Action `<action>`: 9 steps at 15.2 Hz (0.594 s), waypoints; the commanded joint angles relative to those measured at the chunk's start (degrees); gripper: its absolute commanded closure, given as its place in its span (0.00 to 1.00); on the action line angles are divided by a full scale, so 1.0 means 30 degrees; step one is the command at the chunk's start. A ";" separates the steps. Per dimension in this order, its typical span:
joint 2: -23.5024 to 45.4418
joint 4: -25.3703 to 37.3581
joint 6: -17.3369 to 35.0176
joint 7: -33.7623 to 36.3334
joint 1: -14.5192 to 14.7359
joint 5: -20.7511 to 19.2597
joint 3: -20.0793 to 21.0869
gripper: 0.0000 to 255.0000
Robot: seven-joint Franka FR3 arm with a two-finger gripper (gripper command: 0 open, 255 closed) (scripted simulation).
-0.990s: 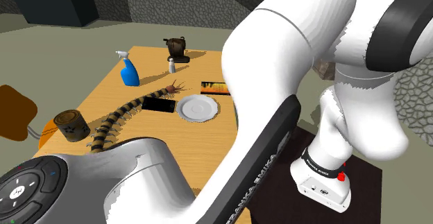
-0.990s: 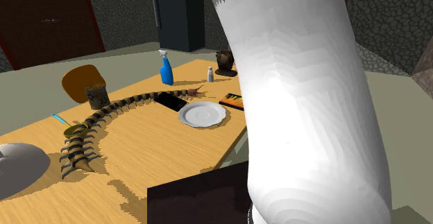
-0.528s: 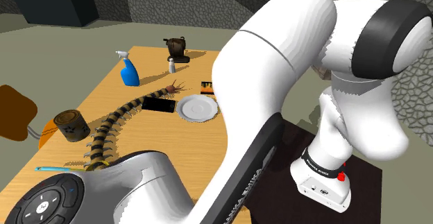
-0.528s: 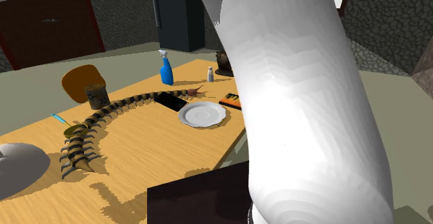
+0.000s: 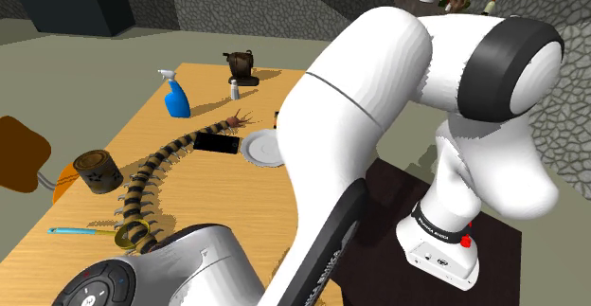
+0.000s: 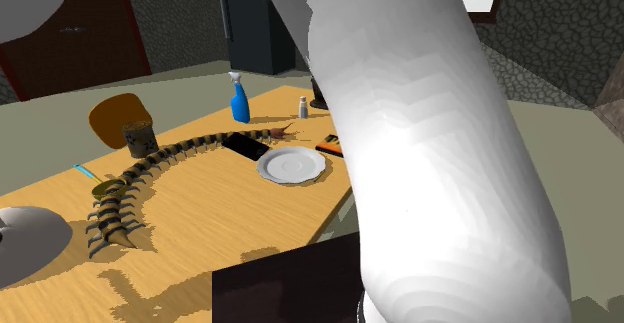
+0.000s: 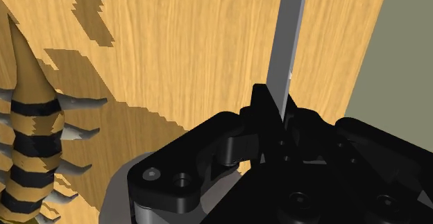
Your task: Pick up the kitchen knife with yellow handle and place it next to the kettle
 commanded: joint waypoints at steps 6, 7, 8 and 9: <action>0.1323 0.0159 0.1139 0.0379 0.0367 -0.0594 -0.0492 1.00; 0.1514 0.0191 0.1295 0.0430 0.0420 -0.0674 -0.0564 1.00; 0.1706 0.0228 0.1449 0.0480 0.0473 -0.0753 -0.0637 1.00; 0.1901 0.0269 0.1601 0.0529 0.0526 -0.0831 -0.0710 1.00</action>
